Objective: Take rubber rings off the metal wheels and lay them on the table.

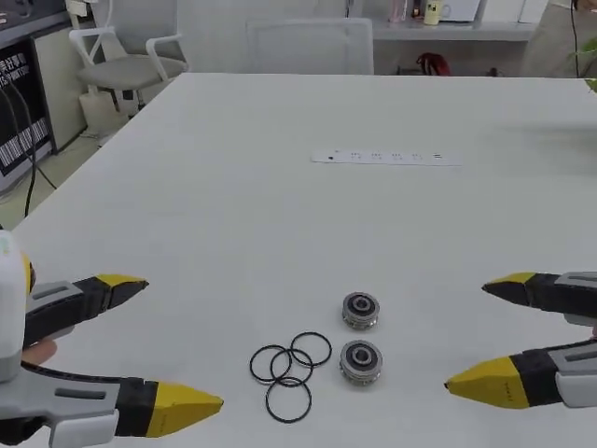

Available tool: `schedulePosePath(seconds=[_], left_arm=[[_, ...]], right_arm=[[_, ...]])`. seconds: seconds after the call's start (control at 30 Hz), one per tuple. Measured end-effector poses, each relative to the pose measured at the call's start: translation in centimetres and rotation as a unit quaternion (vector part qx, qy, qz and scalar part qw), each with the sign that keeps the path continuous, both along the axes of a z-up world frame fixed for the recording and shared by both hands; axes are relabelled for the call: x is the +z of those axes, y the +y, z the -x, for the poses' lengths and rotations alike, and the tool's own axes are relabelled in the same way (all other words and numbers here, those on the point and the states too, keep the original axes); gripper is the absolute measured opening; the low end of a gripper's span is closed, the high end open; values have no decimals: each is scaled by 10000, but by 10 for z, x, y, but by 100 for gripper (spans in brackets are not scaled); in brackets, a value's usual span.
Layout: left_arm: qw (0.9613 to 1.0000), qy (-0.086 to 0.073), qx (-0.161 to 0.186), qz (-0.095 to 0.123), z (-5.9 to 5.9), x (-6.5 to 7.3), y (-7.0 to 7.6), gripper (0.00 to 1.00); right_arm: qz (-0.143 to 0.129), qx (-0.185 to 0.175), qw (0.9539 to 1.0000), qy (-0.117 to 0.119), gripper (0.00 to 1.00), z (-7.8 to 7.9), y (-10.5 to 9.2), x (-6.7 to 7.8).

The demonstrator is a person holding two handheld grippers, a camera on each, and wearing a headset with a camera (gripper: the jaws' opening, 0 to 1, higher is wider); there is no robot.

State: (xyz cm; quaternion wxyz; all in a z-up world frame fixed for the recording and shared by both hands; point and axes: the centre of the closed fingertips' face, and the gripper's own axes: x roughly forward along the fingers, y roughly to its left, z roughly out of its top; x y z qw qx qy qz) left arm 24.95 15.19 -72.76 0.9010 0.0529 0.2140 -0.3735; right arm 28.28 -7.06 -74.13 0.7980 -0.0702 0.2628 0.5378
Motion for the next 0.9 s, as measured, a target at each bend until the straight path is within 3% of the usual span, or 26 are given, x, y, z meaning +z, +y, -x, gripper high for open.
schedulePosePath(seconds=[0.37, 0.67, 0.9], left_arm=[[9998, 144, 135, 44, 5, -14, 5, 100], [9991, 317, 258, 101, 8, -27, 12, 100], [9984, 470, 289, 102, 12, -37, 13, 100]], right_arm=[[19, -235, 9996, 169, 93, 11, -19, -20], [263, -264, 9989, 287, 93, 24, -29, -39], [316, -254, 9987, 300, 92, 29, -30, -43]])
